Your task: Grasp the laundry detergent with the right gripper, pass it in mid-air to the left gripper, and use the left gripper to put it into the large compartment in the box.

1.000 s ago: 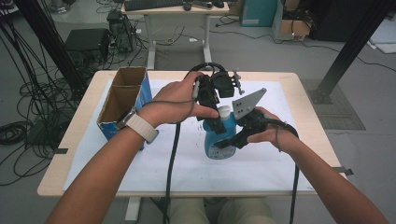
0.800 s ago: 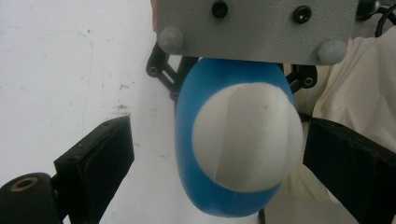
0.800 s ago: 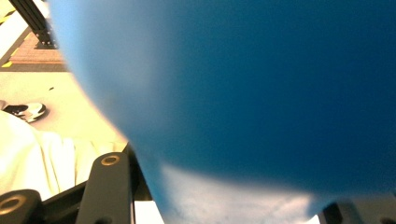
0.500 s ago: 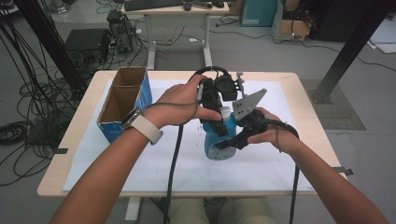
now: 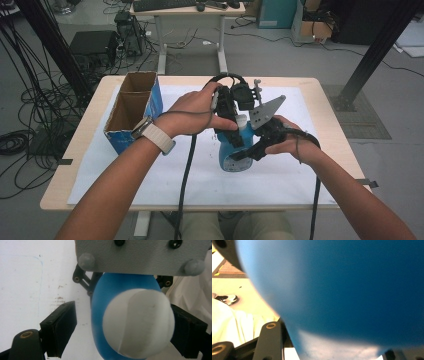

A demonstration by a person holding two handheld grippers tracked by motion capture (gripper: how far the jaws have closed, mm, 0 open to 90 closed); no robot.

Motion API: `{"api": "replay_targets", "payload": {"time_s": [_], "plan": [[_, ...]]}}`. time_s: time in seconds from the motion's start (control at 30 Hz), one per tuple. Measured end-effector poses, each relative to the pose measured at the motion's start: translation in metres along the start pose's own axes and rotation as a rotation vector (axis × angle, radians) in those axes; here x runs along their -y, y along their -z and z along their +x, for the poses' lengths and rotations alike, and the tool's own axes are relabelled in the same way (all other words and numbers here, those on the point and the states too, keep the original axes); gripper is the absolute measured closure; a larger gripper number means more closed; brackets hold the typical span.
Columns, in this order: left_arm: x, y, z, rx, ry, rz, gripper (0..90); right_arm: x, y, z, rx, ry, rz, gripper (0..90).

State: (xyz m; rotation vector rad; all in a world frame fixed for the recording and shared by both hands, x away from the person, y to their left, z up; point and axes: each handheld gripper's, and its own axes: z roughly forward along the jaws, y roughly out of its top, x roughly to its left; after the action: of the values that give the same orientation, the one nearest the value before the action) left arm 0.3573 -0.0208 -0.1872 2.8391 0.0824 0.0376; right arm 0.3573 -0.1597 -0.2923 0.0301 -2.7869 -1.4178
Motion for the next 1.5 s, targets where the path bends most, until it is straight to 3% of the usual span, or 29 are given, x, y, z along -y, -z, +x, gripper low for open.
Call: {"api": "replay_targets", "payload": {"time_s": [0.47,0.57,0.7,0.8,0.87,0.9,0.93,0.97,1.0,1.13,1.17,1.27,1.5], "plan": [[-0.0005,-0.0033,0.0004,0.014,-0.010,0.008,20.5,0.0000,-0.0010,0.0012,0.007,-0.001,-0.016,43.1],[-0.0005,-0.0039,0.0019,0.030,-0.028,0.009,23.3,0.0003,-0.0011,0.0002,0.009,0.015,-0.010,43.1],[-0.0001,-0.0039,0.0000,0.029,-0.014,0.008,28.8,0.0003,-0.0007,-0.0002,0.003,0.017,-0.005,43.1],[-0.0004,-0.0038,-0.0010,0.037,-0.029,0.001,35.1,0.0003,0.0006,0.0006,-0.018,-0.003,0.015,43.1],[-0.0014,-0.0035,-0.0005,0.041,-0.051,0.016,36.9,0.0009,0.0002,0.0009,0.001,-0.009,0.032,43.1],[-0.0016,-0.0045,-0.0013,0.039,-0.043,0.009,37.0,0.0009,0.0000,0.0014,-0.003,-0.017,0.033,43.1],[-0.0023,-0.0034,-0.0001,0.039,-0.067,0.034,37.0,0.0009,0.0000,0.0019,0.000,-0.022,0.035,43.2],[-0.0026,-0.0037,-0.0003,0.039,-0.069,0.037,37.1,0.0012,-0.0018,-0.0003,0.008,0.007,0.025,43.2],[-0.0031,-0.0042,0.0003,0.043,-0.080,0.040,37.2,0.0012,-0.0021,-0.0003,0.003,0.007,0.027,43.1],[-0.0037,-0.0048,-0.0012,0.034,-0.079,0.054,37.3,0.0002,-0.0016,0.0029,-0.018,-0.017,0.019,43.2],[-0.0035,-0.0051,-0.0022,0.033,-0.067,0.052,37.4,0.0013,-0.0044,0.0020,0.021,-0.004,0.007,43.2],[-0.0029,-0.0048,-0.0019,0.030,-0.067,0.050,37.5,0.0020,-0.0053,-0.0005,0.021,0.032,0.003,43.2],[-0.0023,-0.0040,-0.0027,0.023,-0.064,0.045,37.6,0.0015,-0.0050,-0.0002,0.027,0.034,-0.001,43.4]]}}
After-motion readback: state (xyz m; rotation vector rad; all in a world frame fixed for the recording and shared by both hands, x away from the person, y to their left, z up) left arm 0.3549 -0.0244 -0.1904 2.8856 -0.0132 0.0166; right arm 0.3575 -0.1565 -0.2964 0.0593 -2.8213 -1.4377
